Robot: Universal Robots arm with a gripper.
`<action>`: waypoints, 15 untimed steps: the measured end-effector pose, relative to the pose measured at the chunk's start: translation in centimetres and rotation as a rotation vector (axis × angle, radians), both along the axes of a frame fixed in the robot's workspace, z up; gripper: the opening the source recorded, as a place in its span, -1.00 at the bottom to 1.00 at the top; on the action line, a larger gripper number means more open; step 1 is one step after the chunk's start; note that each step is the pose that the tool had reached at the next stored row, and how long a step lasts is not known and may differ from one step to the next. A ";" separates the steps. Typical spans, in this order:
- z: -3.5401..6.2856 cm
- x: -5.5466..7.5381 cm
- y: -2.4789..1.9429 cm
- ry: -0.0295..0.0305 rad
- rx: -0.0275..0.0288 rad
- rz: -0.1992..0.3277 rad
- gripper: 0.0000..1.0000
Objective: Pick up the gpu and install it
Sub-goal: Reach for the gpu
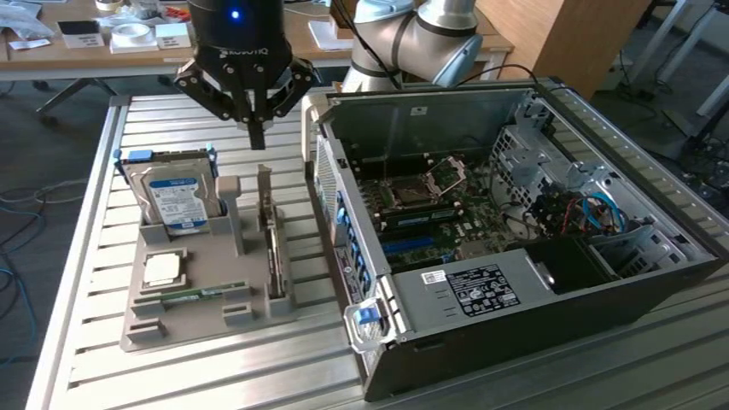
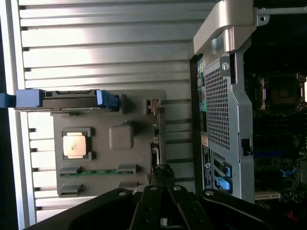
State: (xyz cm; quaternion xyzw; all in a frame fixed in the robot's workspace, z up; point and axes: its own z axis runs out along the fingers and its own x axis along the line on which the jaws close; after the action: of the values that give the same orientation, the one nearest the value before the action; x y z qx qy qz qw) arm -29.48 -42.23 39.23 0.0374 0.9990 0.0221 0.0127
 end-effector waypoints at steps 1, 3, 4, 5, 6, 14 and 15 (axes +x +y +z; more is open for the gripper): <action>0.00 0.0 -0.19 0.0000 0.0000 0.000 -0.79; 0.00 0.0 -0.59 0.0000 0.0000 0.000 -0.79; 0.00 -0.1 -0.80 0.0001 0.0000 0.000 -0.79; 0.00 -0.1 -1.02 0.0000 0.0000 0.000 -0.79; 0.00 -0.1 -1.24 0.0000 0.0001 0.000 -0.79; 0.00 -0.2 -2.62 0.0000 0.0000 0.000 -0.79; 0.00 -0.2 -2.73 0.0001 0.0000 0.000 -0.79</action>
State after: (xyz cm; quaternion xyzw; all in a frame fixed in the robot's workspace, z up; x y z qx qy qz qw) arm -29.65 -44.96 39.23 0.0374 0.9990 0.0221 0.0127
